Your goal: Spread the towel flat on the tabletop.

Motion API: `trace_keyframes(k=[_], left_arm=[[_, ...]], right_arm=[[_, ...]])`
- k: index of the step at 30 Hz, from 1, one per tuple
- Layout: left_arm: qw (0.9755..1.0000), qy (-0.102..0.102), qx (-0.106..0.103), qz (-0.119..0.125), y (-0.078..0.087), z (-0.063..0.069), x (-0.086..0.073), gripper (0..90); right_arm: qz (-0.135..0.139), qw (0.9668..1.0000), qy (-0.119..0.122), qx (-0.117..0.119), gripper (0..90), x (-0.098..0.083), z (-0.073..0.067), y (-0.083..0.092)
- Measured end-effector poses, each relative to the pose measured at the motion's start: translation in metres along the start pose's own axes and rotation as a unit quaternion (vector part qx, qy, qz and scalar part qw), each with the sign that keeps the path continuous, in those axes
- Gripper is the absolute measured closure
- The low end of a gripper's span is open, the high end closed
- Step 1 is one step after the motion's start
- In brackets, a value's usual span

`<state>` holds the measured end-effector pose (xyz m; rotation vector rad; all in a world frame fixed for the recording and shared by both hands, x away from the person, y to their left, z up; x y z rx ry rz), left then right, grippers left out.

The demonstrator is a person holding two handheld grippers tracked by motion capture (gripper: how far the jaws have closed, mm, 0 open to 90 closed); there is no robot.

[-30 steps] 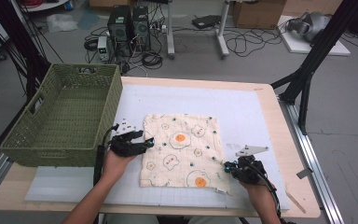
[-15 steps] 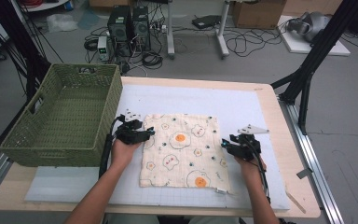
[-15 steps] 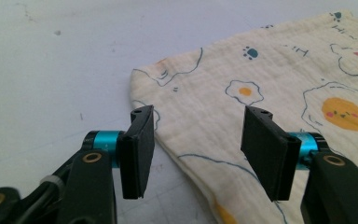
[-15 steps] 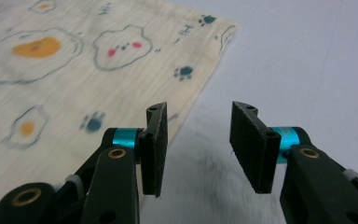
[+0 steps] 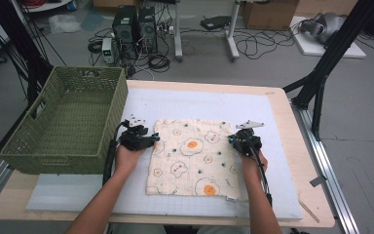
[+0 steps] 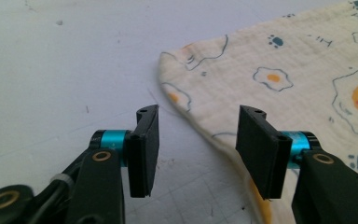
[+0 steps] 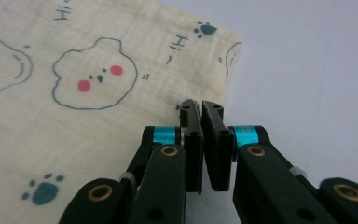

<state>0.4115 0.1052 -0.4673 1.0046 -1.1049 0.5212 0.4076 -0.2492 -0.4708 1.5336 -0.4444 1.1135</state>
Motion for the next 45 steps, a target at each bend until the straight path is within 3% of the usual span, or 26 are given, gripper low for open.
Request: trace_keyframes(k=[2, 4, 5, 7, 9, 11, 12, 16, 18, 19, 20, 22, 25, 27, 28, 30, 31, 32, 34, 35, 36, 37, 38, 39, 42, 45], left_arm=[[1.0000, -0.003, -0.002, 0.000, -0.002, 0.001, 0.000, 52.4], [1.0000, -0.006, -0.006, -0.004, -0.005, 0.003, -0.002, 54.6], [0.9999, -0.010, -0.008, -0.007, -0.007, 0.005, -0.004, 55.0], [0.9995, -0.029, -0.006, -0.014, -0.008, 0.008, -0.004, 58.8], [0.9988, -0.045, -0.007, -0.018, -0.010, 0.011, -0.005, 66.5], [0.9973, -0.069, -0.005, -0.025, -0.010, 0.014, -0.005, 81.7], [0.9963, -0.080, 0.011, -0.030, -0.011, 0.014, -0.006, 88.3], [0.9982, -0.038, 0.041, -0.024, -0.010, 0.004, -0.005, 89.5], [0.9983, -0.037, 0.040, -0.019, -0.009, 0.001, -0.004, 89.2], [0.9984, -0.043, 0.034, -0.016, -0.007, 0.001, -0.004, 87.4], [0.9991, -0.033, 0.023, -0.013, -0.006, 0.001, -0.003, 81.1], [0.9998, 0.009, -0.017, -0.007, -0.005, 0.003, -0.003, 66.2], [0.9987, 0.007, -0.050, -0.002, -0.006, 0.010, -0.002, 59.6], [0.9986, -0.010, -0.051, -0.012, -0.009, 0.016, -0.005, 57.0], [0.9981, -0.034, -0.046, -0.020, -0.010, 0.020, -0.005, 58.1], [0.9971, -0.059, -0.040, -0.026, -0.010, 0.023, -0.006, 75.0], [0.9966, -0.073, -0.025, -0.028, -0.011, 0.024, -0.006, 84.7], [0.9957, -0.087, -0.010, -0.030, -0.011, 0.024, -0.006, 86.0], [0.9958, -0.086, 0.014, -0.028, -0.011, 0.020, -0.005, 86.3], [0.9962, -0.082, 0.014, -0.027, -0.011, 0.018, -0.005, 86.1], [0.9967, -0.076, 0.010, -0.025, -0.010, 0.016, -0.005, 84.7], [0.9971, -0.072, 0.010, -0.021, -0.009, 0.015, -0.005, 76.9], [0.9983, -0.055, 0.011, -0.016, -0.007, 0.013, -0.003, 60.5], [0.9992, -0.039, 0.005, -0.004, -0.004, 0.011, -0.001, 49.8], [0.9986, -0.012, -0.029, 0.042, 0.011, 0.008, 0.009, 40.3], [0.9945, 0.001, -0.075, 0.074, 0.025, 0.012, 0.015, 33.9]], right_arm=[[-0.001, 1.0000, -0.007, 0.005, 83.8, -0.001, 0.001, 0.002], [0.003, 0.9999, -0.010, 0.009, 67.7, 0.000, 0.001, 0.004], [0.011, 0.9996, -0.022, 0.015, 64.5, 0.001, 0.002, 0.006], [0.031, 0.9987, -0.031, 0.025, 60.4, 0.002, 0.004, 0.013], [0.042, 0.9980, -0.037, 0.030, 56.9, 0.001, 0.005, 0.019], [0.048, 0.9977, -0.037, 0.032, 55.8, -0.001, 0.007, 0.024], [0.047, 0.9974, -0.040, 0.036, 54.8, -0.003, 0.007, 0.026], [0.048, 0.9973, -0.041, 0.039, 53.5, -0.011, 0.009, 0.035], [0.051, 0.9968, -0.042, 0.046, 53.6, -0.014, 0.010, 0.040], [0.052, 0.9964, -0.044, 0.051, 53.6, -0.015, 0.009, 0.042], [0.054, 0.9954, -0.046, 0.064, 54.0, -0.017, 0.009, 0.044], [0.048, 0.9949, -0.040, 0.079, 54.2, -0.020, 0.005, 0.045], [0.037, 0.9962, -0.016, 0.078, 53.0, -0.024, -0.001, 0.044], [0.035, 0.9962, -0.013, 0.079, 52.3, -0.025, -0.003, 0.044], [0.036, 0.9963, -0.013, 0.076, 52.2, -0.025, -0.003, 0.045], [0.041, 0.9961, -0.013, 0.077, 51.9, -0.024, -0.003, 0.047], [0.042, 0.9961, -0.014, 0.076, 51.8, -0.024, -0.003, 0.049], [0.046, 0.9960, -0.016, 0.074, 51.6, -0.023, -0.002, 0.051], [0.052, 0.9957, -0.019, 0.075, 51.6, -0.024, -0.001, 0.055], [0.054, 0.9956, -0.019, 0.074, 51.6, -0.024, -0.001, 0.058], [0.056, 0.9955, -0.018, 0.074, 51.5, -0.025, -0.001, 0.060], [0.056, 0.9957, -0.017, 0.073, 51.4, -0.026, 0.000, 0.061], [0.056, 0.9956, -0.019, 0.072, 51.0, -0.027, 0.000, 0.063], [0.058, 0.9956, -0.020, 0.071, 50.7, -0.027, 0.001, 0.064], [0.069, 0.9948, -0.023, 0.071, 47.0, -0.026, 0.004, 0.070], [0.081, 0.9948, -0.018, 0.060, 37.0, -0.024, 0.006, 0.077]])
Point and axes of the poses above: each handheld gripper's, and its own axes: y roughly backward along the jaws, x roughly out of its top, z roughly to its right, the point moved 4 cm from there along -y, roughly forward along the jaws, and after that the axes turned 10 degrees about z, right-handed, at the moved point
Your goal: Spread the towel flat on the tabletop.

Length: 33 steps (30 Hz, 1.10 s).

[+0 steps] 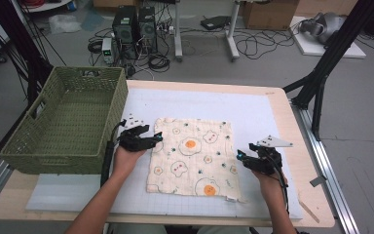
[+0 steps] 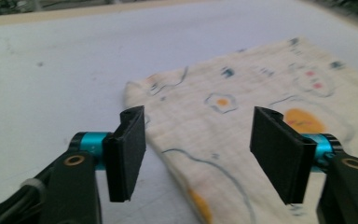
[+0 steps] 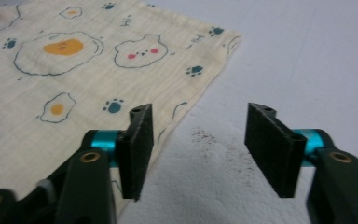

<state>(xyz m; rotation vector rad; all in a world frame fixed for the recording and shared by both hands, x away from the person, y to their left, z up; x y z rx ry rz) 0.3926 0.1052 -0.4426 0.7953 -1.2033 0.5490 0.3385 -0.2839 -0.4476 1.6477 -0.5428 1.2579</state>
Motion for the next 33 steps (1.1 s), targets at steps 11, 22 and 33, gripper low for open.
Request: trace_keyframes(k=[11, 22, 33], left_arm=[[0.9963, -0.002, -0.069, 0.052, 0.023, 0.017, 0.014, 16.2], [0.9959, -0.006, -0.076, 0.049, 0.032, 0.023, 0.001, 16.6], [0.9954, -0.002, -0.079, 0.054, 0.034, 0.023, 0.001, 16.8]], right_arm=[[0.014, 0.9990, 0.042, 0.003, 11.5, 0.003, -0.006, 0.018], [0.035, 0.9980, 0.053, 0.005, 11.5, 0.005, -0.013, 0.026], [0.037, 0.9982, 0.046, -0.005, 11.5, 0.004, -0.010, 0.023]])
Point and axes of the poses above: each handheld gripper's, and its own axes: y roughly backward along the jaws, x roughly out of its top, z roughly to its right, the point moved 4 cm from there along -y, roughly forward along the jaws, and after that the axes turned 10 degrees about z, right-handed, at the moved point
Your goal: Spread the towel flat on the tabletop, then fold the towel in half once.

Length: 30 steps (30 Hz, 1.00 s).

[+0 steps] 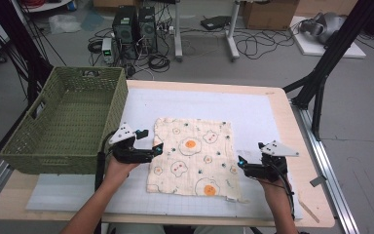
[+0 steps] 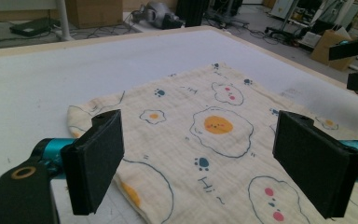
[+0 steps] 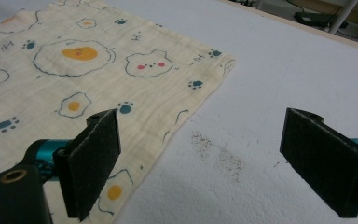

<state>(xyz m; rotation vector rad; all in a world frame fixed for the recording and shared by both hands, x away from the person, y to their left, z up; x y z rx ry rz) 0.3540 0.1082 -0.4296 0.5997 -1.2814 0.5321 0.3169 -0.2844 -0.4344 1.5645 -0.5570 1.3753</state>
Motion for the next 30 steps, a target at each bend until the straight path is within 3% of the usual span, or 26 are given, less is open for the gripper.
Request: trace_keyframes(k=[17, 21, 30], left_arm=[[1.0000, 0.007, 0.004, -0.005, -0.0011, -0.0013, -0.0014, 16.8], [0.9999, 0.001, 0.003, -0.012, -0.0005, 0.0008, -0.0022, 16.8], [0.9997, 0.001, 0.021, -0.014, -0.0008, -0.0025, -0.0004, 16.9]], right_arm=[[-0.001, 1.0000, -0.004, 0.004, 11.5, -0.0013, 0.0008, -0.0003], [0.000, 1.0000, -0.004, 0.006, 11.5, -0.0008, -0.0002, -0.0012], [-0.006, 0.9999, 0.000, 0.011, 11.5, -0.0044, 0.0001, -0.0019]])
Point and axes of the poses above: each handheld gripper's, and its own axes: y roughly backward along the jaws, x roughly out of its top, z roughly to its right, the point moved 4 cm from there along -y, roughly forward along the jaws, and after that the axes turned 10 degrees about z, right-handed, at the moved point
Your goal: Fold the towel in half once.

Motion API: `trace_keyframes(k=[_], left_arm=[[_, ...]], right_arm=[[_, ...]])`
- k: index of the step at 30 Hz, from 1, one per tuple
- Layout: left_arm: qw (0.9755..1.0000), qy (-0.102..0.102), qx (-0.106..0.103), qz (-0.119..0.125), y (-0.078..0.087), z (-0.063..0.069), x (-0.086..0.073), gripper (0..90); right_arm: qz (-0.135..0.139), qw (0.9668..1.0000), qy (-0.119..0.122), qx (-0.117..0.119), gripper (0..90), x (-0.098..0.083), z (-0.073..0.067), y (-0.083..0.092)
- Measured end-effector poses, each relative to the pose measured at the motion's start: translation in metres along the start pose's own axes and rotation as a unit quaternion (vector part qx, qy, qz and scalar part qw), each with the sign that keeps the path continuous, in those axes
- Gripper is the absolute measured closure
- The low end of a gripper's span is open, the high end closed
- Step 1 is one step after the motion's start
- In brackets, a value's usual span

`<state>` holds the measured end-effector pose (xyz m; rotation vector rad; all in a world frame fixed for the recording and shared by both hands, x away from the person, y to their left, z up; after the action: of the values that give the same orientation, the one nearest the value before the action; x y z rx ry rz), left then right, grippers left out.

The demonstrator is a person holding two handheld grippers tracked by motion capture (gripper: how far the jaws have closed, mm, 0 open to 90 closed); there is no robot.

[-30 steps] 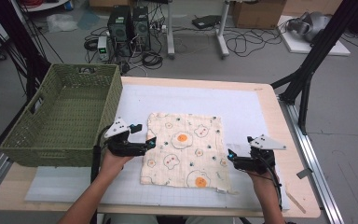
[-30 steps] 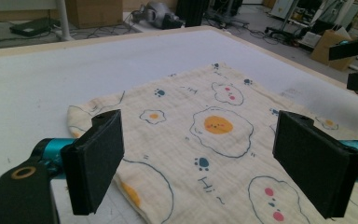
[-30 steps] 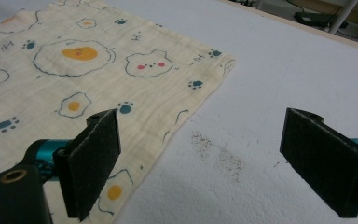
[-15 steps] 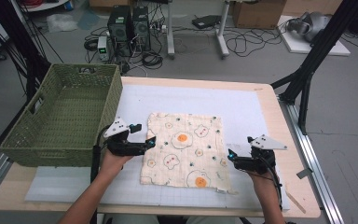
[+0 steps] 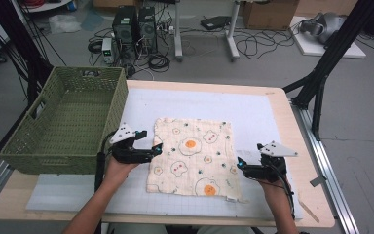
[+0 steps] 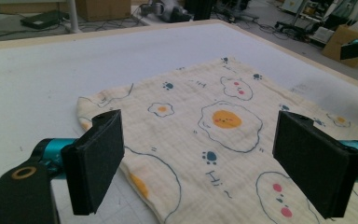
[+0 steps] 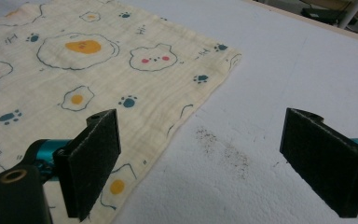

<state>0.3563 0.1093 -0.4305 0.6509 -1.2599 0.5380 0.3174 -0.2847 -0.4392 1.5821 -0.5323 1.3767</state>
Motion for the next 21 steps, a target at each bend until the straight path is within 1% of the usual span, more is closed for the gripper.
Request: trace_keyframes(k=[4, 6, 10, 11, 14, 17, 20, 21], left_arm=[[1.0000, 0.002, 0.006, 0.006, -0.003, -0.002, 0.008, 16.9], [0.9999, -0.001, 0.011, 0.005, -0.006, -0.004, 0.012, 17.0], [0.9997, 0.000, 0.023, 0.004, -0.013, -0.009, 0.021, 17.1], [0.9996, 0.005, 0.026, 0.010, -0.015, -0.011, 0.022, 17.1], [0.9995, 0.011, 0.030, 0.002, -0.020, -0.015, 0.024, 17.1], [0.9988, 0.024, 0.043, -0.006, -0.026, -0.021, 0.023, 17.7], [0.9977, 0.031, 0.059, -0.007, -0.033, -0.029, 0.025, 18.5], [0.9973, 0.035, 0.063, -0.013, -0.036, -0.032, 0.025, 19.1]], right_arm=[[0.005, 1.0000, -0.006, 0.000, 11.5, 0.001, 0.002, 0.001], [0.006, 1.0000, -0.006, 0.000, 11.5, 0.001, 0.003, 0.001], [0.005, 1.0000, -0.006, 0.000, 11.5, 0.000, 0.003, 0.000], [0.005, 1.0000, -0.007, 0.000, 11.5, 0.001, 0.002, 0.000], [0.005, 1.0000, -0.006, 0.004, 11.5, 0.000, 0.001, -0.001], [0.006, 0.9999, -0.006, 0.007, 11.5, 0.001, 0.000, -0.001], [0.007, 0.9999, -0.012, 0.008, 11.5, 0.001, 0.000, -0.002], [0.009, 0.9999, -0.010, 0.009, 11.5, 0.001, 0.001, -0.002]])
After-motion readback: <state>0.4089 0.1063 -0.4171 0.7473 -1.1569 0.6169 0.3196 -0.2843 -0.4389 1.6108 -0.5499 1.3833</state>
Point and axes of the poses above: each handheld gripper's, and its own axes: y roughly backward along the jaws, x roughly out of its top, z roughly to its right, the point moved 4 cm from there along -y, roughly forward along the jaws, and after that the axes turned 10 degrees about z, right-handed, at the moved point
